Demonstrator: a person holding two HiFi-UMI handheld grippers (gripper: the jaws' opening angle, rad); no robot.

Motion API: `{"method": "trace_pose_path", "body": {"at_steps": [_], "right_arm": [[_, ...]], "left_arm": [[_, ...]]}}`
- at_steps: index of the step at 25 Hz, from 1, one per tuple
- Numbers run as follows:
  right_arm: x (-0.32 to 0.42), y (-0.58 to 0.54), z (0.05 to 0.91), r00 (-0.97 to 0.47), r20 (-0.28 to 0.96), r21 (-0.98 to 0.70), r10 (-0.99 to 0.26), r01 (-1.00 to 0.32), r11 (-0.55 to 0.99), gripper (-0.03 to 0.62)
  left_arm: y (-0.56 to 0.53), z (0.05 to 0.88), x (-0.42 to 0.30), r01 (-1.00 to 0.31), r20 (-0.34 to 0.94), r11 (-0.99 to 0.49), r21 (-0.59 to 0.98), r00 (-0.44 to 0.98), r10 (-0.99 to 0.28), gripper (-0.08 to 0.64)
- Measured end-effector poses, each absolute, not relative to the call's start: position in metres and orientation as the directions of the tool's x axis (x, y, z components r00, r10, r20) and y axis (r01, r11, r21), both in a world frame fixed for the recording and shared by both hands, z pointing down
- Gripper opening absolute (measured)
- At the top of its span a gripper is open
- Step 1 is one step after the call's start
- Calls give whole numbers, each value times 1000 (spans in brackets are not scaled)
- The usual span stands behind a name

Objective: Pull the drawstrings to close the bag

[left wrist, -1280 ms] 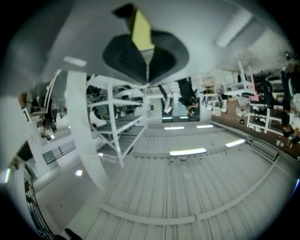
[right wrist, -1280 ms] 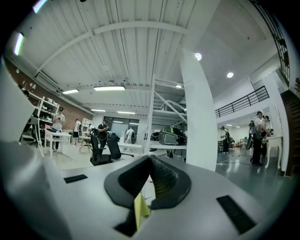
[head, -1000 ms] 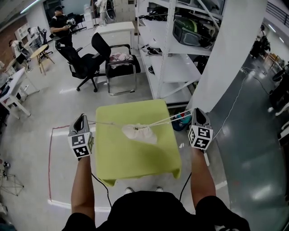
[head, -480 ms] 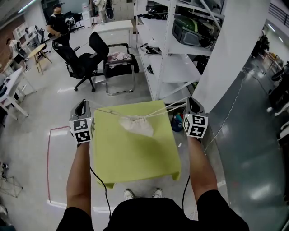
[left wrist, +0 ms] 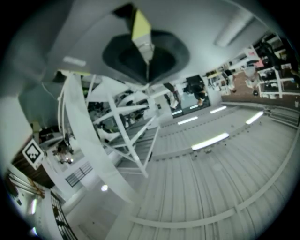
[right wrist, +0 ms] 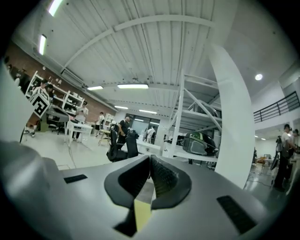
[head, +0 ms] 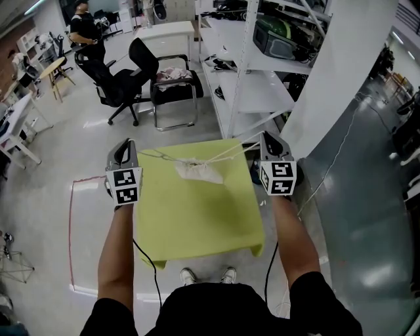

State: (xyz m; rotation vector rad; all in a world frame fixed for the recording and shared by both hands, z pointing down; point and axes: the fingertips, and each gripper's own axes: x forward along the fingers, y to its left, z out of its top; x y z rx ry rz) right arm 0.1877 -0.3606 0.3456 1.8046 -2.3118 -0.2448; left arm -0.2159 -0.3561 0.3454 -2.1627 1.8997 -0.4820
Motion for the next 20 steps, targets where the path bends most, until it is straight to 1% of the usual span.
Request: {"method": "trace_pose_path", "body": {"at_steps": [4, 8, 17, 20], "right_arm": [[166, -348, 377, -295, 127, 281, -947, -905, 319, 11], [151, -329, 397, -327, 160, 274, -931, -892, 360, 11], [131, -291, 433, -357, 224, 222, -907, -887, 404, 11], [127, -276, 451, -366, 255, 162, -895, -896, 413, 11]], "left_arm": [[-337, 386, -216, -922, 171, -162, -351, 107, -979, 14], [-314, 401, -220, -930, 192, -164, -329, 105, -976, 14], [-268, 436, -223, -939, 274, -193, -285, 113, -955, 15], [-253, 453, -227, -944, 297, -184, -274, 98, -950, 15]]}}
